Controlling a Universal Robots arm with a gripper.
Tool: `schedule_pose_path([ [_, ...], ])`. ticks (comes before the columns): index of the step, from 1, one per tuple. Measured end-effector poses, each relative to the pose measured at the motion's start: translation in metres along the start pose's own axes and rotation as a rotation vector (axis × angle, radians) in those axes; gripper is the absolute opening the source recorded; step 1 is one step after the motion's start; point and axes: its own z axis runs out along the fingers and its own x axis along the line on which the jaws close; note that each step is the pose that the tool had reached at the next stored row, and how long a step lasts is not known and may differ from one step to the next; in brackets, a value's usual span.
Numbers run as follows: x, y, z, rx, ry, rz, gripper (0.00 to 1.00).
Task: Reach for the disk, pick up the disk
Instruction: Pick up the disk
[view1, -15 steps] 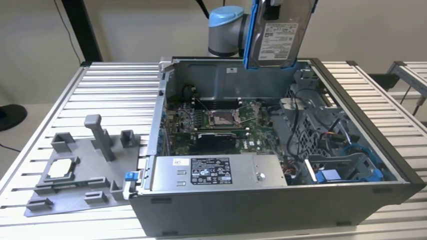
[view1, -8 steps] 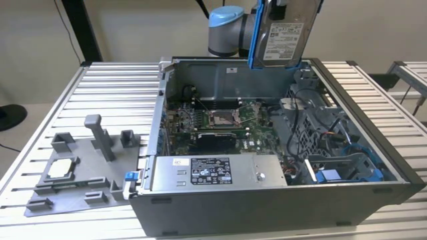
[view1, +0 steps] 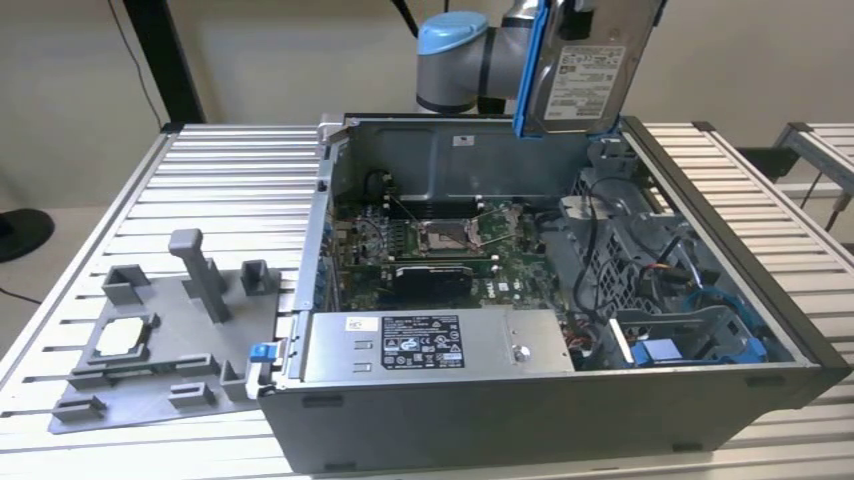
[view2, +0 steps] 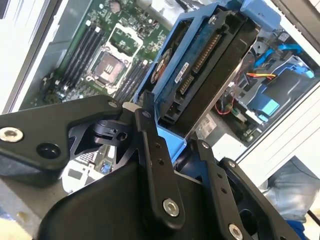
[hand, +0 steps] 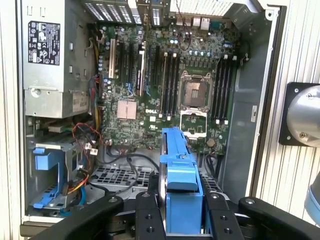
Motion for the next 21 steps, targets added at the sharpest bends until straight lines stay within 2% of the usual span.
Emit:
schedule_pose_path([
  [3, 0.0002, -0.003, 0.0001, 0.0, 0.0002, 0.0, 0.0],
  [21, 0.0005, -0.0081, 0.0005, -0.0001, 0.0001, 0.0, 0.0],
])
